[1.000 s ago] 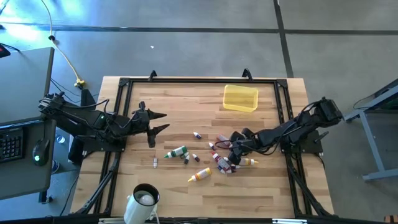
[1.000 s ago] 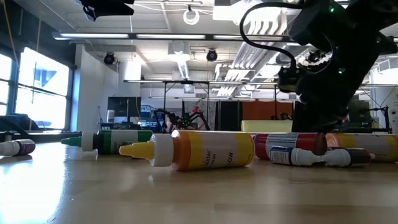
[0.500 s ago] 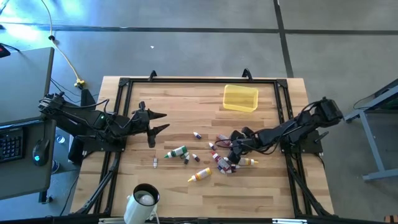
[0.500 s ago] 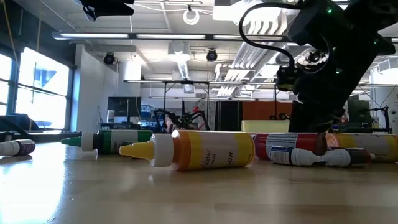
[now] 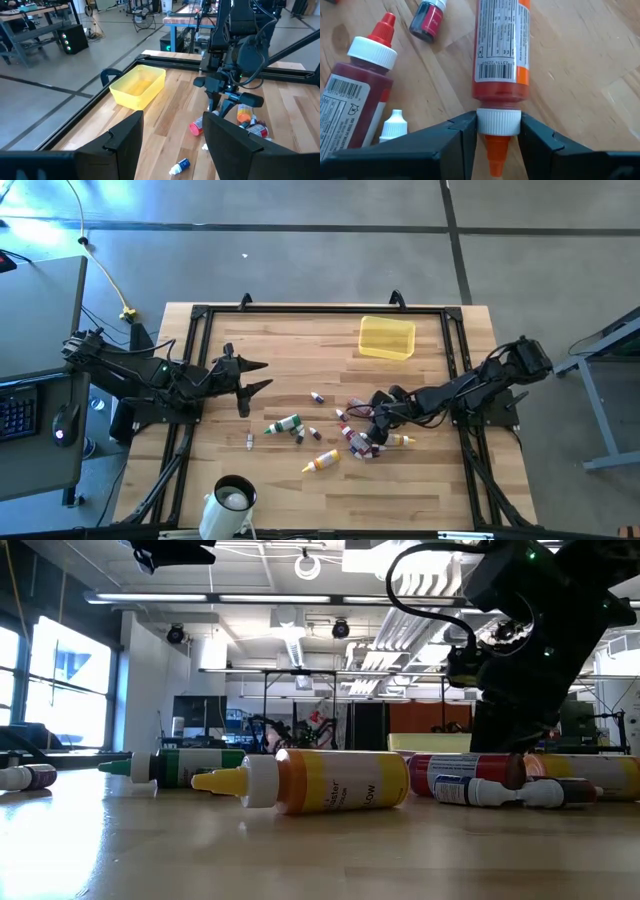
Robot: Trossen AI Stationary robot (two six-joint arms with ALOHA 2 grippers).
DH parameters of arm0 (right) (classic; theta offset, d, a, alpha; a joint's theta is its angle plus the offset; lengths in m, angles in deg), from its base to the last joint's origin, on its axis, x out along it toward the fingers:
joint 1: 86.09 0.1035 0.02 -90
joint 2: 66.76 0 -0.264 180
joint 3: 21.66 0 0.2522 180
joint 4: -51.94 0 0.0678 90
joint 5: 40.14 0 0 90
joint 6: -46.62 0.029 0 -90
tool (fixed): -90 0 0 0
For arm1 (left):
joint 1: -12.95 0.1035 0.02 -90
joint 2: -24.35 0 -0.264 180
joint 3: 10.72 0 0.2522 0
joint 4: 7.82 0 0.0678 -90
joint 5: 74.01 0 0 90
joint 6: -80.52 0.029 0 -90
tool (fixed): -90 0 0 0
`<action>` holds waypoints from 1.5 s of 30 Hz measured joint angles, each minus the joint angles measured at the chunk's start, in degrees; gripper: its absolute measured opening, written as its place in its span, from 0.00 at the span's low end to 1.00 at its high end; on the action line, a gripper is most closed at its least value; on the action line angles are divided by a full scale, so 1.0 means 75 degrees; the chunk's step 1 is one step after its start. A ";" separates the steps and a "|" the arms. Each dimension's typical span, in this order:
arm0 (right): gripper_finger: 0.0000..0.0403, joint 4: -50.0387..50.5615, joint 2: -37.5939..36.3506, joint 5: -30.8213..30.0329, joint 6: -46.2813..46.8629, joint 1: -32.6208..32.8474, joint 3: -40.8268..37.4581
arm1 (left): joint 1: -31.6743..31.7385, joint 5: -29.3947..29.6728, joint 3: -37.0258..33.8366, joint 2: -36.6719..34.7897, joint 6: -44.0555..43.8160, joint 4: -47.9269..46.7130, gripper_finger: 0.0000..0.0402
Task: Pick & Place food coloring
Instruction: Put the big orange food coloring bottle into the yellow bin
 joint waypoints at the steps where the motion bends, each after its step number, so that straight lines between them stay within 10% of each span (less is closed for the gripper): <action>1: 0.28 -0.0026 0.0000 -0.0008 0.0000 0.0000 0.0000 | 0.0000 0.0001 0.0001 0.0001 -0.0003 0.0001 0.50; 10: 0.29 0.0702 -0.0237 0.0350 -0.0890 -0.0073 0.0776 | 0.0000 0.0001 -0.0001 0.0001 -0.0003 0.0028 0.50; 26: 0.28 0.9312 -0.0294 -0.2209 -0.3712 -0.1825 0.5985 | 0.0000 0.0001 -0.0001 -0.0001 -0.0003 0.0226 0.50; 45: 0.28 0.8378 -0.0283 -0.2500 -0.8917 -0.6176 0.4421 | 0.0000 0.0019 -0.0001 -0.0001 0.0000 0.0223 0.50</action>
